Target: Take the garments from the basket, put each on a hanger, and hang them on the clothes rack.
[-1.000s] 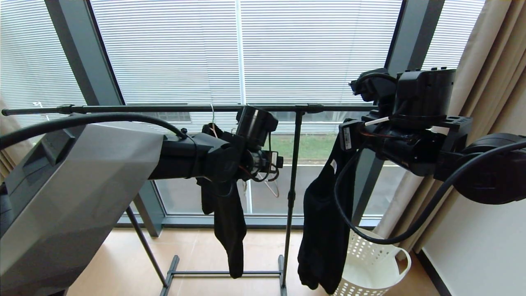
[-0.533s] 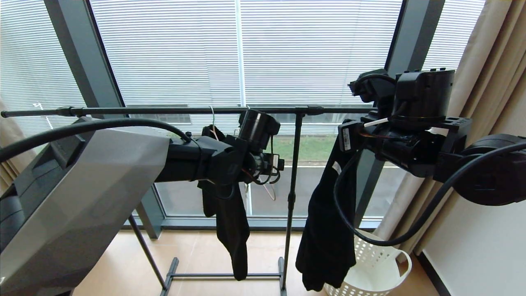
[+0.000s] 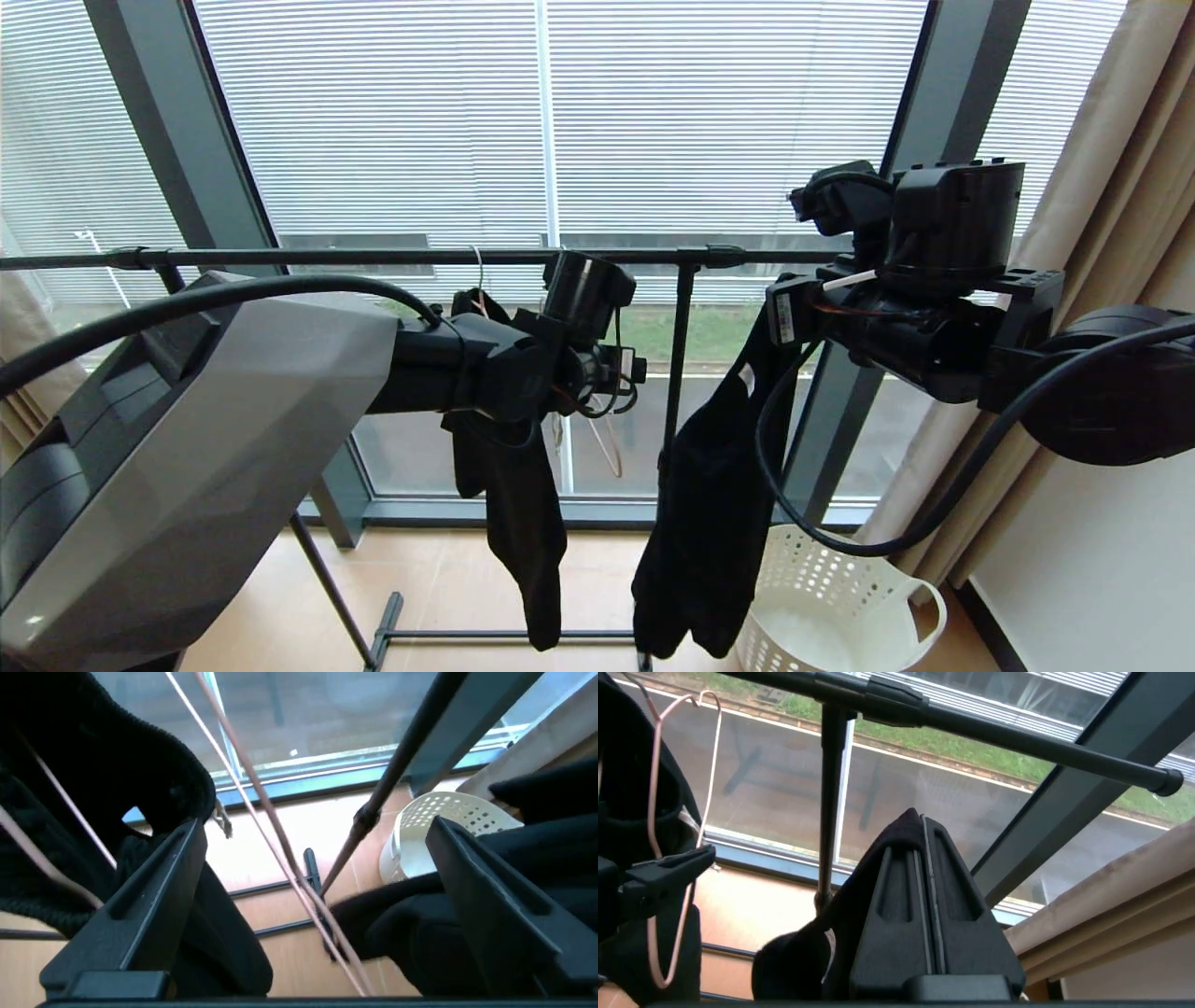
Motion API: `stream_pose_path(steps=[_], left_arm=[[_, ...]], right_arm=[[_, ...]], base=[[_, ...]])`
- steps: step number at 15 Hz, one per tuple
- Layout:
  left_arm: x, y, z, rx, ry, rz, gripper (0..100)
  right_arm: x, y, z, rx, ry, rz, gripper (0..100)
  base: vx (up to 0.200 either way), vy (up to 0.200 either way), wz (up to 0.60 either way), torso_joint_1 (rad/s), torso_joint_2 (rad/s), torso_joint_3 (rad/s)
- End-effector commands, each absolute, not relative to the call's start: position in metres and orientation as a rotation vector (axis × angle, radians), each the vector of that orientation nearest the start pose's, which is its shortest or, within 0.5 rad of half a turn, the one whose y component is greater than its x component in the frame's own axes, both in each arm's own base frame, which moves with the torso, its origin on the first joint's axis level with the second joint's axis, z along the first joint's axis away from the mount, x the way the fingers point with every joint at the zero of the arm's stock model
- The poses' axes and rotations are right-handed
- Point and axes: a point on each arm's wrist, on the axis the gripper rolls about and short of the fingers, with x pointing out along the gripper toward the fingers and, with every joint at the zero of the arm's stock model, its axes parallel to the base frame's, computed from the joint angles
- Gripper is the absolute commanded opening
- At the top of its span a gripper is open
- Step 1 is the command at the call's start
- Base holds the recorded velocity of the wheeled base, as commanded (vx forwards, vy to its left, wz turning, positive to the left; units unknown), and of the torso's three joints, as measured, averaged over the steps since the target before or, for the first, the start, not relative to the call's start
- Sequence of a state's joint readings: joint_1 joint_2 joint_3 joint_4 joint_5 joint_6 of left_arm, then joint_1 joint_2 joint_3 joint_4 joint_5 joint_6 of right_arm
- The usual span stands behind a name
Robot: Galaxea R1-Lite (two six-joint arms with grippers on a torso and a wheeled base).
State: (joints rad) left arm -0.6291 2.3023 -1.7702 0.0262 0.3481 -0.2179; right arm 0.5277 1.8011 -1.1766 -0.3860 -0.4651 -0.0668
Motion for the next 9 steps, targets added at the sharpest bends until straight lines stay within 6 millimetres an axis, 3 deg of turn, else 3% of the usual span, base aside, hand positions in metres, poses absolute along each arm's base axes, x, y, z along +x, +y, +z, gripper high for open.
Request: stream_pose_path(steps=[1,9], left_arm=[[0.393,-0.277,0.14,0.052,0.522,-0.215,100],[0.411,-0.287,0.114,0.069,0.517,-0.145,100]], right_arm=[[0.309,0.169,0.227,-0.181,0.208,0.071,0],[0.31,0.169,0.225,-0.184,0.212,0.071,0]], base=[[0.0,0.0,0.0,0.0,0.0,0.0],[0.0,0.0,0.0,0.0,0.0,0.0]])
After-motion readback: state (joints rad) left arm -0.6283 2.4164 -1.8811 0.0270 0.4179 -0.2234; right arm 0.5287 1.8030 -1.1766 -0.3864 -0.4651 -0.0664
